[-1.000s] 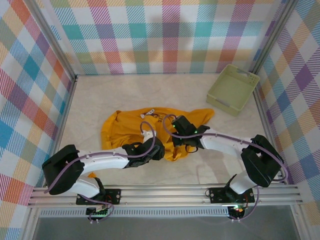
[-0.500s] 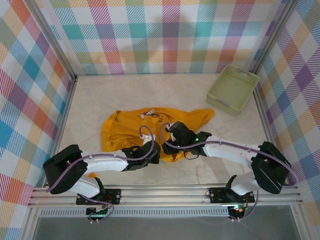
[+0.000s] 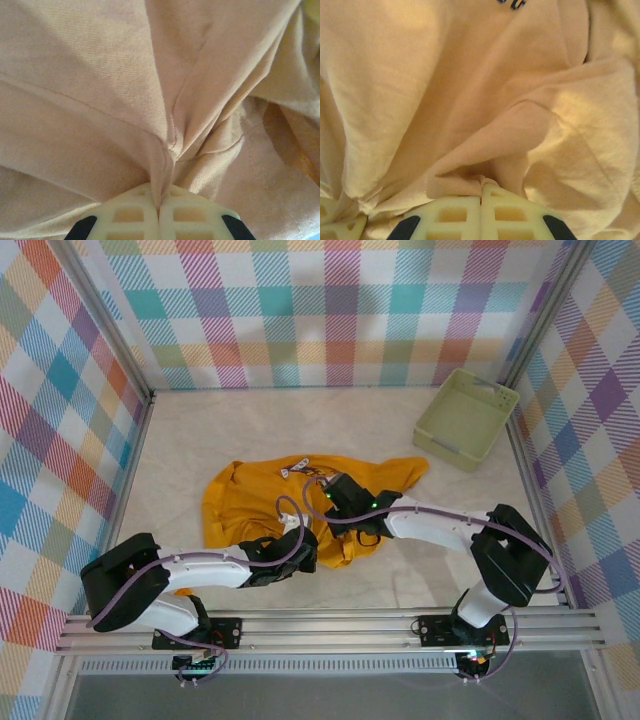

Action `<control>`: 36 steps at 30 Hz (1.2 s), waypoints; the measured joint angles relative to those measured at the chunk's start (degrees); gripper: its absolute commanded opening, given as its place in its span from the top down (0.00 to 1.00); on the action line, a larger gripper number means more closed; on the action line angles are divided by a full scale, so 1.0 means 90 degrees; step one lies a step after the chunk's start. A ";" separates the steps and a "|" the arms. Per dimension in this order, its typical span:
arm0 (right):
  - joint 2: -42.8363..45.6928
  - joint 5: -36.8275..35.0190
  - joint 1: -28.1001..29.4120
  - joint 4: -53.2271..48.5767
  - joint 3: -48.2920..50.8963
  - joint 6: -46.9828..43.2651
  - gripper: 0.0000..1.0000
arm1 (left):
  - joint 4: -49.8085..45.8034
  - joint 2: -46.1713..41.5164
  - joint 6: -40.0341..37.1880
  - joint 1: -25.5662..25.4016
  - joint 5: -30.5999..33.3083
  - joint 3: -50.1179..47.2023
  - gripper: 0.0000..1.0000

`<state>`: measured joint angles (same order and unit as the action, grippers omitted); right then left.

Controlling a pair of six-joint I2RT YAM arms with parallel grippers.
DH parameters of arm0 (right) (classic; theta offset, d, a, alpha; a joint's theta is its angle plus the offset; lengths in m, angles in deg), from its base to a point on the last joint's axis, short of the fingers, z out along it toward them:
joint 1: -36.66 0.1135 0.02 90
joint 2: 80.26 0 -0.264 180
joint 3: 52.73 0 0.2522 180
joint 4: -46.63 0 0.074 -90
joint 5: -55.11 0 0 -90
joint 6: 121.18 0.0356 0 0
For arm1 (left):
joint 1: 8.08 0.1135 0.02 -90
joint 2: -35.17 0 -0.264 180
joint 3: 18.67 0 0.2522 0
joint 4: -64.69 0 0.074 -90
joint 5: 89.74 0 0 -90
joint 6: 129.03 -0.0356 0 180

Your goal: Fold the inside-out t-shirt

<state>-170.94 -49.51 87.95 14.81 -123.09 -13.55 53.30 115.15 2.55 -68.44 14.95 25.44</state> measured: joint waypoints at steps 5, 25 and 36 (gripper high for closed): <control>-0.0134 0.0005 -0.0206 -0.0007 -0.0197 -0.0078 0.83 | 0.0146 -0.0002 -0.0005 -0.0002 0.0063 0.0000 0.97; 0.1200 0.1472 0.0175 -0.0408 0.0770 0.0976 0.76 | 0.0124 0.0000 -0.0005 -0.0041 0.0189 -0.0049 0.93; 0.0226 0.1343 0.0119 -0.0180 0.0821 0.1649 0.73 | 0.0163 0.0005 -0.0005 -0.0041 0.0185 -0.0063 0.93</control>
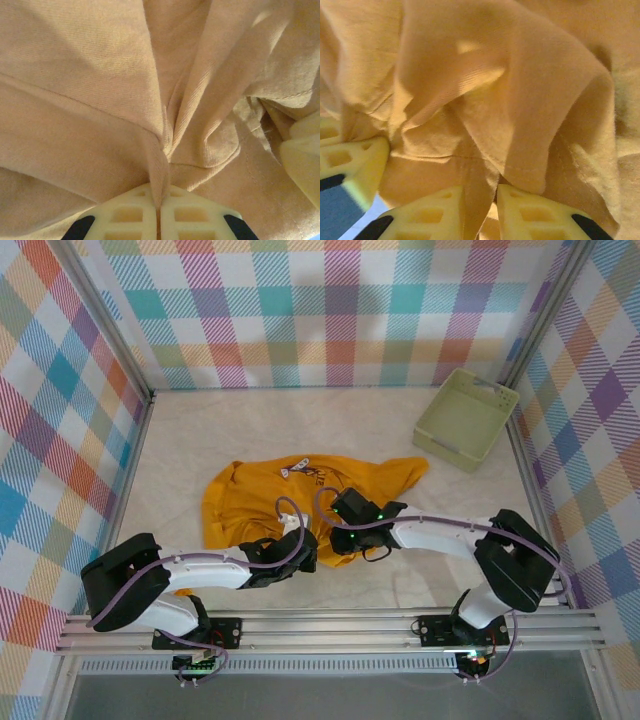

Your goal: Fold the inside-out t-shirt

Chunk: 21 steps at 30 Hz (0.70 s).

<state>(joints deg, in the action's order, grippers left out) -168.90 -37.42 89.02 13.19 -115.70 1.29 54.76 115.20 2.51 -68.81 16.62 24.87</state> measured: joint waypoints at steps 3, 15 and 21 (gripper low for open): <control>-0.0214 -0.0010 -0.0061 0.0044 -0.0032 0.0032 0.71 | 0.0002 0.0000 0.0000 0.0000 0.0000 0.0000 0.93; -0.0566 0.0032 -0.0199 0.0374 -0.0146 0.0044 0.67 | 0.0049 0.0005 0.0000 0.0000 -0.0005 -0.0002 0.93; -0.0828 0.0124 -0.0245 0.0430 -0.0282 0.0039 0.72 | 0.0097 0.0005 0.0000 -0.0002 -0.0005 -0.0010 0.92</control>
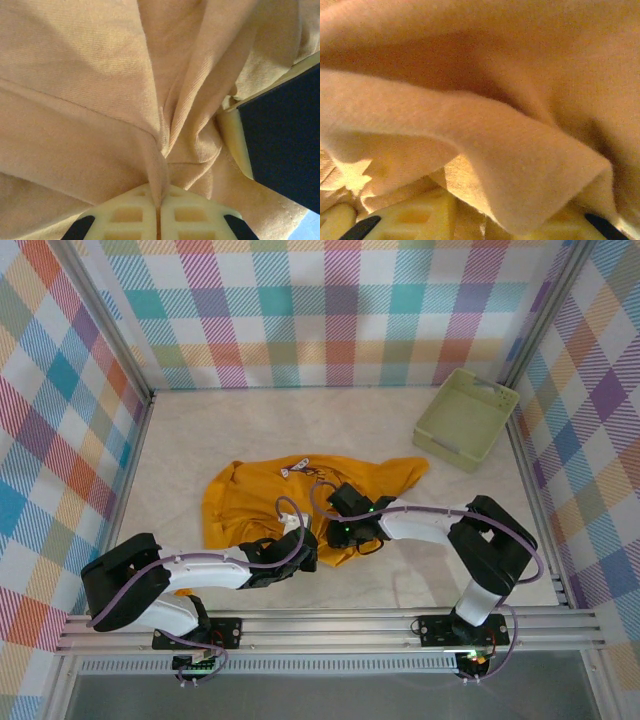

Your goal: Fold the inside-out t-shirt

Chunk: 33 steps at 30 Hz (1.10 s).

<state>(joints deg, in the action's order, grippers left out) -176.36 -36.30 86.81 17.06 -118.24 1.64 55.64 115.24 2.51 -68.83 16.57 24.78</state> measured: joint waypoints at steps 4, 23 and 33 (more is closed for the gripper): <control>0.0002 0.0051 0.0000 0.0027 -0.0015 -0.0012 0.83 | 0.0000 0.0007 0.0000 -0.0005 0.0002 -0.0002 0.92; 0.0840 0.0066 0.0000 -0.0058 -0.0015 -0.0036 1.00 | -0.0007 0.0066 -0.0034 -0.0017 0.0029 -0.0002 0.81; 0.2671 -0.0131 0.0000 -0.0525 0.0427 -0.0291 1.00 | -0.0746 -0.1518 -0.0260 0.0172 0.0449 -0.0019 0.45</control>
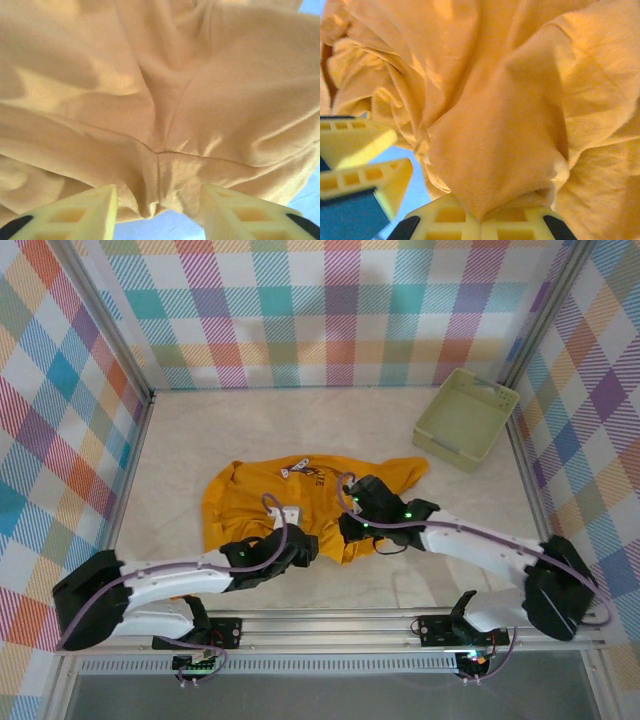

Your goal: Fold the inside-out t-shirt

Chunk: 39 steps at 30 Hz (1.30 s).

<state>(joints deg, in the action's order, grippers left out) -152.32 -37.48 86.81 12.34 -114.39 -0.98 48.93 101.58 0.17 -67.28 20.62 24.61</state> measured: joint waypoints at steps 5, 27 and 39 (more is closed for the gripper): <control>0.0942 -0.0226 -0.0002 -0.0342 0.0194 -0.0114 1.00 | -0.0918 -0.0935 -0.0005 0.0809 0.0342 0.0000 0.34; 0.1469 -0.0478 -0.1309 -0.1311 0.0622 0.0097 1.00 | -0.3407 -0.0488 0.0017 0.3942 -0.0410 0.0282 0.35; 0.1314 -0.0624 -0.1326 -0.1394 0.0464 0.0061 1.00 | -0.3432 0.1120 -0.0177 0.3946 -0.0639 0.1056 0.68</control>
<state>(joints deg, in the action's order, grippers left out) -140.49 -43.10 74.88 -0.21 -110.21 -0.43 18.04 111.66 -1.43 -31.76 14.87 34.12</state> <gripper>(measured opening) 0.063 0.408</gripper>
